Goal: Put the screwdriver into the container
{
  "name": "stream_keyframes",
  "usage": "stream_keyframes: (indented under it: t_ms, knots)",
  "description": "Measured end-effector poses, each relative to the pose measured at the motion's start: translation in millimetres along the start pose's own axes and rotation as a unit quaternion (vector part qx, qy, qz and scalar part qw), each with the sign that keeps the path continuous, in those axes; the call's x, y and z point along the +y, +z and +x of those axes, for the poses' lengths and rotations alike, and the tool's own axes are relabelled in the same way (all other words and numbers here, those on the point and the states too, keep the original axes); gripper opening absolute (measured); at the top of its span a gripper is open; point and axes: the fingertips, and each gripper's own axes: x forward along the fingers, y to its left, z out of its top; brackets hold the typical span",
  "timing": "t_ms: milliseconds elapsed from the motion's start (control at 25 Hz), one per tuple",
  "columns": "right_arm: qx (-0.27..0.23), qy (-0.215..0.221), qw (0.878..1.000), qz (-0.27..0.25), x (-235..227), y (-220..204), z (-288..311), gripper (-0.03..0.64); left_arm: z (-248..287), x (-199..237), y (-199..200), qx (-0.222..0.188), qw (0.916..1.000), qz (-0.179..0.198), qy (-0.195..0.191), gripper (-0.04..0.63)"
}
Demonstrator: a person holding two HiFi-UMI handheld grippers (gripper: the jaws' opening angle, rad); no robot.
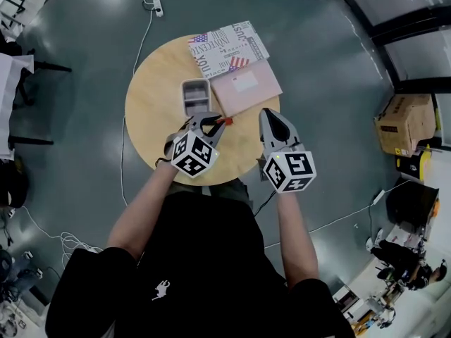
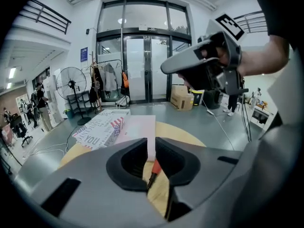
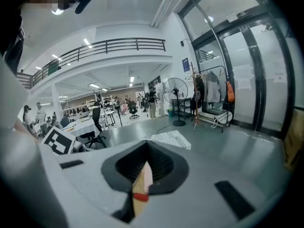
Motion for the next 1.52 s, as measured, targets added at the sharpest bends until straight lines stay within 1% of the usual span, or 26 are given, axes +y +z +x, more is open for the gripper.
stream_keyframes:
  t_ms: [280,440,600,720,880,1040,1240,1400,1520]
  knots:
    - [0.018,-0.006,1.000,0.016,-13,-18,14,0.002,30,-10,-27,0.054,0.9979,0.020,-0.028,0.098]
    - [0.031,-0.011,0.999,0.021,-18,-25,17,0.002,43,-18,-40,0.077,0.9959,0.023,-0.042,0.118]
    - [0.041,-0.016,0.999,0.026,-22,-32,20,0.002,57,-24,-51,0.102,0.9929,0.036,-0.050,0.144]
    - [0.049,-0.017,0.998,0.028,-24,-37,20,0.002,64,-24,-61,0.127,0.9900,0.040,-0.047,0.163]
    - [0.056,-0.021,0.998,0.032,-28,-43,20,0.002,75,-24,-74,0.164,0.9849,0.034,-0.046,0.163]
    - [0.061,-0.023,0.997,0.034,-31,-48,19,0.002,86,-28,-86,0.194,0.9786,0.046,-0.051,0.166]
    - [0.065,-0.027,0.997,0.038,-36,-52,15,0.002,96,-32,-94,0.217,0.9727,0.065,-0.050,0.164]
    - [0.064,-0.033,0.996,0.044,-40,-53,13,0.002,102,-28,-96,0.231,0.9693,0.075,-0.036,0.163]
    - [0.064,-0.034,0.996,0.047,-42,-52,12,0.002,106,-25,-96,0.246,0.9641,0.096,-0.026,0.150]
